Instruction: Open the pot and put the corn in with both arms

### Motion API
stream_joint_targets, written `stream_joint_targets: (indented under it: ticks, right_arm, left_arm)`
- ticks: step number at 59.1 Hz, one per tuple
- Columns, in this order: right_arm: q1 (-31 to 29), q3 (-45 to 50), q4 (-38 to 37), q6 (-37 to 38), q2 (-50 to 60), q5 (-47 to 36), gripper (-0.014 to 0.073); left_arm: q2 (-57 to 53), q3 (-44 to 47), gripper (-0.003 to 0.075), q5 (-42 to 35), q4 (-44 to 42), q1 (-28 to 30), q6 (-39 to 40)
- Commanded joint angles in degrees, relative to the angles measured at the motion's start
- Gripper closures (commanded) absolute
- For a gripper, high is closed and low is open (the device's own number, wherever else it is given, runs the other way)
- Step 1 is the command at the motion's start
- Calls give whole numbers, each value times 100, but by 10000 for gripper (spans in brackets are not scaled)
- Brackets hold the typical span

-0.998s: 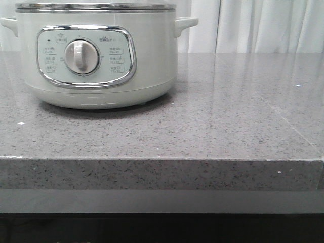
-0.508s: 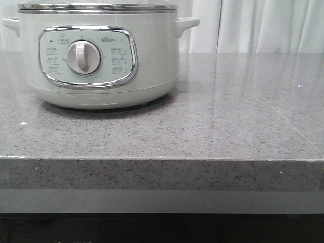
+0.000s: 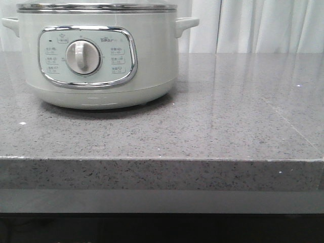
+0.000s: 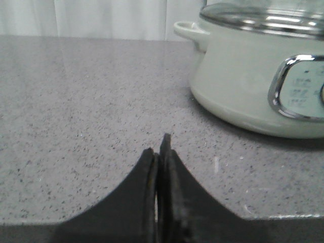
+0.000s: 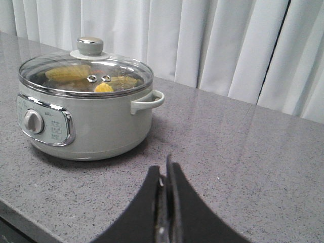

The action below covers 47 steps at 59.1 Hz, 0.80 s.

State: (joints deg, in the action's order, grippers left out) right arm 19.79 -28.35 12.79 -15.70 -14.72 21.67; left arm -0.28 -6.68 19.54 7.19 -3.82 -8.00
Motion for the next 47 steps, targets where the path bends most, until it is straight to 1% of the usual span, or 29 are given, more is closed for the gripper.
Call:
stream_joint_targets:
  ticks: [1,12,14,47]
  right_arm:
    - [-19,-156,-5,-29,-54,-444,662]
    - [-19,-156,-5,-29,-54,-444,662]
    - [-19,-156,-5,-29,-54,-444,662]
    - [-19,-156,-5,-29,-54,-444,662]
  left_arm:
    - [-144,159,738,-714,-45,30,71]
    - [-144,719,738,-1314,-45,30,71]
    - [-144,705,738,-1205,-45,30,71]
    - [-144,705,738,-1205,-45,30,71]
